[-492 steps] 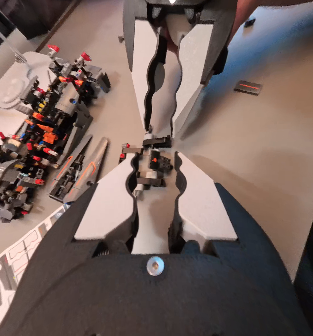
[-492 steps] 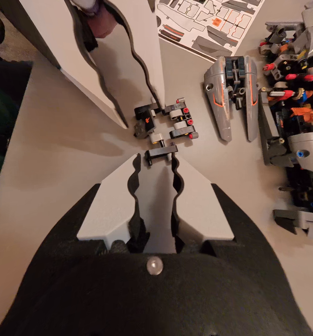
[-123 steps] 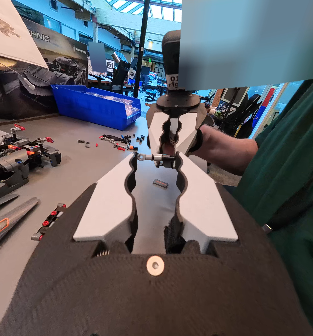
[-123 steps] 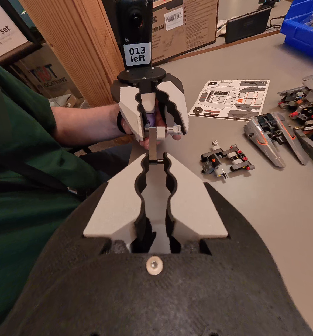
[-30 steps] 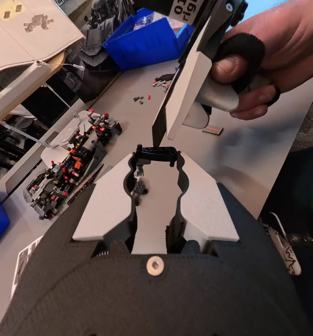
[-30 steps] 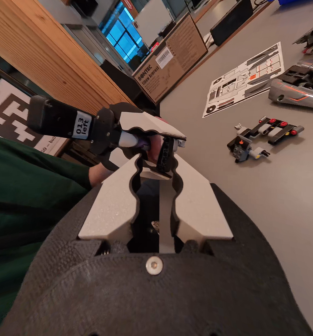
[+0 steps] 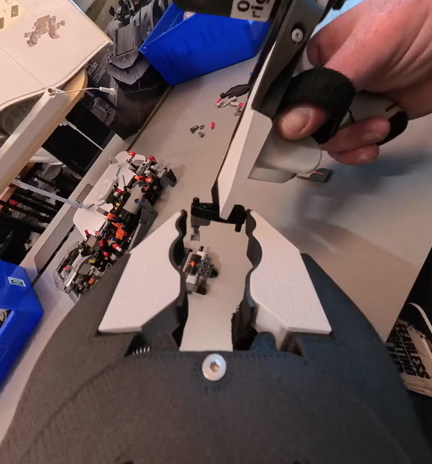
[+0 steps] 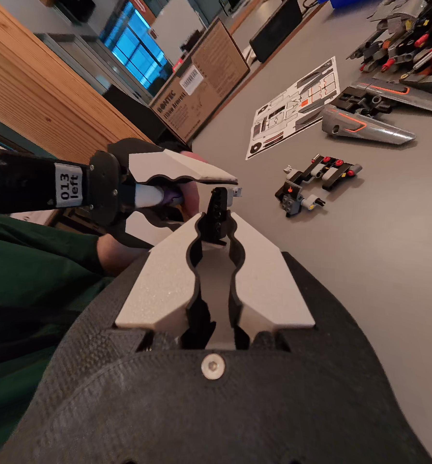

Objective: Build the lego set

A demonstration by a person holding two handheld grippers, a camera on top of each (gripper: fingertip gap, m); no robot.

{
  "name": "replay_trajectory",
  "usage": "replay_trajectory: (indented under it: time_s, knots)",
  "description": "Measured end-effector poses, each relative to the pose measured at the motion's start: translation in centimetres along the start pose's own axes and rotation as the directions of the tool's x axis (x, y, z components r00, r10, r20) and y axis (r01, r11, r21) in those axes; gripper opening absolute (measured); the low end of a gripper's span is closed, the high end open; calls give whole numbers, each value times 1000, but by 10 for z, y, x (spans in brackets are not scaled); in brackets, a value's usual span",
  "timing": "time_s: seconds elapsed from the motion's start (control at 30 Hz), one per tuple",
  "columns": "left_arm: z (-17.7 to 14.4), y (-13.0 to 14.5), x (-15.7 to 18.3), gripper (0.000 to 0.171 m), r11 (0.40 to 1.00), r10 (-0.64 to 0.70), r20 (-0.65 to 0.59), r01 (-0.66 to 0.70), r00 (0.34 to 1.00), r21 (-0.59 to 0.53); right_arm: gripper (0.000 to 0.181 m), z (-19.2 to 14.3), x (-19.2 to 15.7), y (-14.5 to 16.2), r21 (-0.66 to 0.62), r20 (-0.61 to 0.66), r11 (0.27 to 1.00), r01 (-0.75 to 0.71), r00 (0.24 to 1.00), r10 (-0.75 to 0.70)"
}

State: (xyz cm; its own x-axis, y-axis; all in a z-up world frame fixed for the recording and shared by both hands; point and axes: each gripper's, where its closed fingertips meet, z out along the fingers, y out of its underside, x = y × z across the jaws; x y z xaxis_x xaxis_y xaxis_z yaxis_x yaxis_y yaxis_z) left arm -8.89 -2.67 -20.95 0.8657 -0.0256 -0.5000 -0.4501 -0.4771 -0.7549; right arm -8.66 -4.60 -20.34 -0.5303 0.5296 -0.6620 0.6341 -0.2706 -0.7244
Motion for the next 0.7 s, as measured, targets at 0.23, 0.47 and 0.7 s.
replay_trajectory:
  time_s: [0.23, 0.47, 0.7]
  knots:
    - [-2, -6, 0, 42, 997, -22, 29, 20, 999, 75, 14, 0, -6, -3, -18, -57, 997, 77, 995, -78]
    - [-19, -9, 1, 42, 950, -221, 9, 214, 975, 229, 23, -7, -13, 2, -7, 0, 1000, 25, 1000, -25]
    - [-26, -17, 4, 42, 877, -316, -97, 330, 944, 350, 25, -6, -22, 0, 34, 124, 997, -73, 990, 68]
